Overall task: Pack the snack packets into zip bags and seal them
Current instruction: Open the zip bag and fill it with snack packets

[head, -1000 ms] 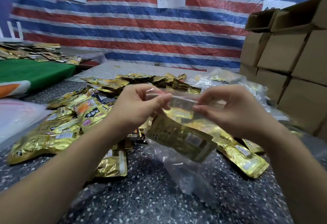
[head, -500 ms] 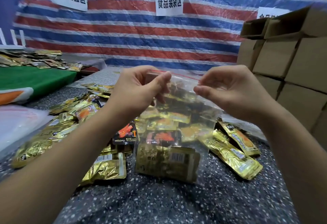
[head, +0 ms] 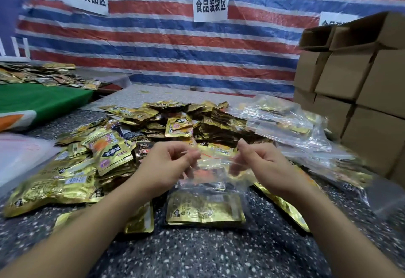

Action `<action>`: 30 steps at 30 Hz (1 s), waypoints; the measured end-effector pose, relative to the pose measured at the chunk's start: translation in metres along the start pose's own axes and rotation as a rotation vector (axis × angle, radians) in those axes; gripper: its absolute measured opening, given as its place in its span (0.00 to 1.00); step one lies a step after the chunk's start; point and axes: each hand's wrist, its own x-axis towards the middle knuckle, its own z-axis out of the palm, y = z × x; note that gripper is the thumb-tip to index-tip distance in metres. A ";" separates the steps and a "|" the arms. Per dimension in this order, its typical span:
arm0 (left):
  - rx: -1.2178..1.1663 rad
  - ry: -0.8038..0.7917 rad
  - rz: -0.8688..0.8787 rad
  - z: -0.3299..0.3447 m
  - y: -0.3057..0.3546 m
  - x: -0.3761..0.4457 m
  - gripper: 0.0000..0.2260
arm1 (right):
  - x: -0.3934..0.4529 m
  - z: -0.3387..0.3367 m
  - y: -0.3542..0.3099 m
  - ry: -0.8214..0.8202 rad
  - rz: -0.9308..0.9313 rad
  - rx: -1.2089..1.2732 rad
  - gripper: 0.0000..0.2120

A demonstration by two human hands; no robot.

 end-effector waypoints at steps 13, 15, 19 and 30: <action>-0.025 0.005 0.012 -0.003 -0.009 0.001 0.09 | 0.003 -0.037 0.041 0.267 0.342 -0.408 0.17; -0.033 0.012 0.015 -0.004 -0.011 0.002 0.07 | 0.000 -0.041 0.045 0.114 0.444 -0.631 0.11; -0.045 -0.006 0.036 -0.005 -0.010 0.002 0.08 | -0.001 -0.046 0.043 -0.024 0.529 -0.815 0.11; -0.050 -0.017 0.046 -0.003 -0.007 0.000 0.06 | -0.010 -0.051 0.040 -0.228 0.628 -0.940 0.24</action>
